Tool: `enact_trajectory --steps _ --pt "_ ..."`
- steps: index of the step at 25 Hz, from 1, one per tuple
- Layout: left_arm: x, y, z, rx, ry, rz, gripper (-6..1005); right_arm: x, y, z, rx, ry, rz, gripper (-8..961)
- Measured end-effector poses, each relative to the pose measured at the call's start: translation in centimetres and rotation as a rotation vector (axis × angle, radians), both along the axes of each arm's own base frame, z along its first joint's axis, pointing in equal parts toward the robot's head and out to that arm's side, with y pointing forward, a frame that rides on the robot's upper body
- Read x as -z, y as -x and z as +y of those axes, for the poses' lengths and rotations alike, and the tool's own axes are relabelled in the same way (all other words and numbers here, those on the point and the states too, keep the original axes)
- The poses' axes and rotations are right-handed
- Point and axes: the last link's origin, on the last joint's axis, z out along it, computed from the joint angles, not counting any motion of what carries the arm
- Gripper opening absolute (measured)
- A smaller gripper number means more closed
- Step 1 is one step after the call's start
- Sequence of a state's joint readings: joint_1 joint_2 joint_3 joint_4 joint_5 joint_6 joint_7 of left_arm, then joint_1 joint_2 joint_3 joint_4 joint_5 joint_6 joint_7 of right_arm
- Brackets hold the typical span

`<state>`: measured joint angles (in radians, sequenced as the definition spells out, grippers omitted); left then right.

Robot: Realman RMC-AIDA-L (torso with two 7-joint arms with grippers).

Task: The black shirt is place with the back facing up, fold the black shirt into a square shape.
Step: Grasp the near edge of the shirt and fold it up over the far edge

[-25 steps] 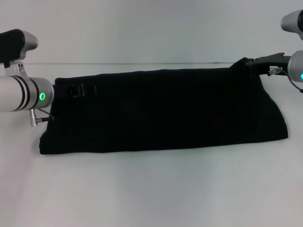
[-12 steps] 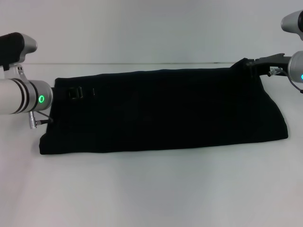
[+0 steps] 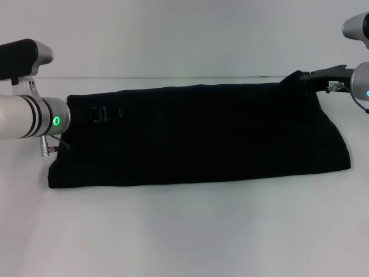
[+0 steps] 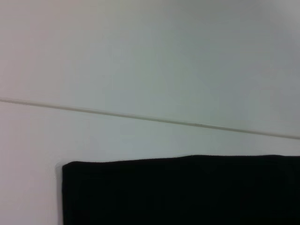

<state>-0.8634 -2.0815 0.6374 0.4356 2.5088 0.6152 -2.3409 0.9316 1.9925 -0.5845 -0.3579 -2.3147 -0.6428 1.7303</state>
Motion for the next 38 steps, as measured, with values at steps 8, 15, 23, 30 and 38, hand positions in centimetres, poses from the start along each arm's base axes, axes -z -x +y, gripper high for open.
enact_trajectory --steps 8,15,23,30,38 --pt "-0.1 0.2 0.1 0.012 -0.003 0.038 829 0.0 0.1 0.0 -0.003 0.002 0.001 46" --pt "-0.3 0.5 0.1 0.033 -0.004 0.091 639 0.0 0.1 0.0 -0.005 0.007 0.004 46" --pt "-0.4 0.7 0.2 0.031 -0.015 0.099 289 0.0 0.1 0.0 -0.005 0.008 0.005 47" --pt "-0.6 1.3 0.0 0.018 -0.028 0.104 41 0.0 0.1 0.0 -0.005 0.008 0.004 46" --pt "-1.0 1.0 0.2 0.03 -0.032 0.107 2 0.0 0.1 0.0 -0.003 0.005 0.007 46"
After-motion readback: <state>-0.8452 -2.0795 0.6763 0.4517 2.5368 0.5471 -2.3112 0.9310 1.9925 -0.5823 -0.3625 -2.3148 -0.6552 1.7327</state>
